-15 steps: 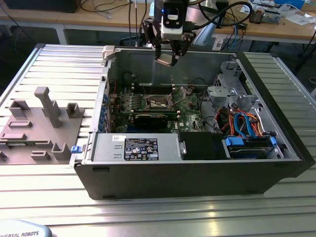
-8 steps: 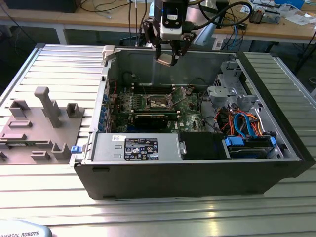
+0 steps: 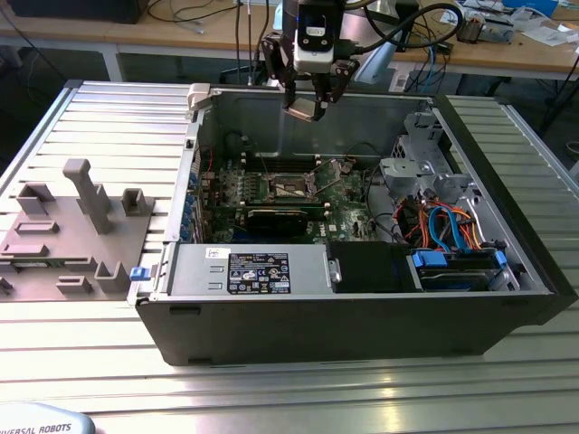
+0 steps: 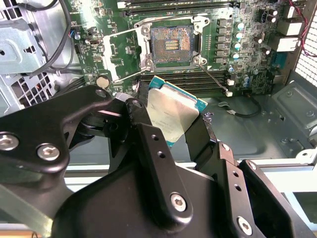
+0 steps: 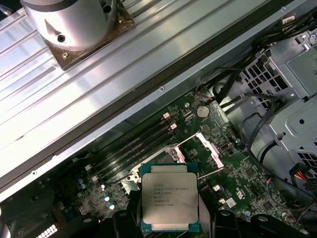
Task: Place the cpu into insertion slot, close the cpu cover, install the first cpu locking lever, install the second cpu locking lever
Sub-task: 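Place the cpu into insertion slot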
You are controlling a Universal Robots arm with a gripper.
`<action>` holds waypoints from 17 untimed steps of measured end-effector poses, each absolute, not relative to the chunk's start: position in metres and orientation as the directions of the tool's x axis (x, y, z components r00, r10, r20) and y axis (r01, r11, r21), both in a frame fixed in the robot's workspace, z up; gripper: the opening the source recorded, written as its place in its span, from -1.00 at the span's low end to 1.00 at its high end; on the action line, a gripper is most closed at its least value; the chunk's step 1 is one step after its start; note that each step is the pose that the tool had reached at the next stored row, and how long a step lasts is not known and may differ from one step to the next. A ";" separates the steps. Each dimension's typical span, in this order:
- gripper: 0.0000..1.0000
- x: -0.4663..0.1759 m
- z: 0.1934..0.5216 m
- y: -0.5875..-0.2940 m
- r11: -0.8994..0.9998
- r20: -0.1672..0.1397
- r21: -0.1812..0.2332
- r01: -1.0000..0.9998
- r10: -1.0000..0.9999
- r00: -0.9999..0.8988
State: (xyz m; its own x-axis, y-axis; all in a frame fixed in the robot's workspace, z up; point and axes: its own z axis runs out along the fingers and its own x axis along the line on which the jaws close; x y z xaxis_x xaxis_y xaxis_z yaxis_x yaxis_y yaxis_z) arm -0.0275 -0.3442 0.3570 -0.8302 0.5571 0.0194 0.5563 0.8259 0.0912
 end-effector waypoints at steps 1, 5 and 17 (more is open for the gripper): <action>0.08 -0.028 0.357 -0.344 0.826 0.019 0.091 0.557 0.557 -0.830; 0.08 -0.028 0.357 -0.344 0.825 0.019 0.091 0.558 0.559 -0.829; 0.08 -0.028 0.357 -0.344 0.821 0.019 0.091 0.564 0.564 -0.825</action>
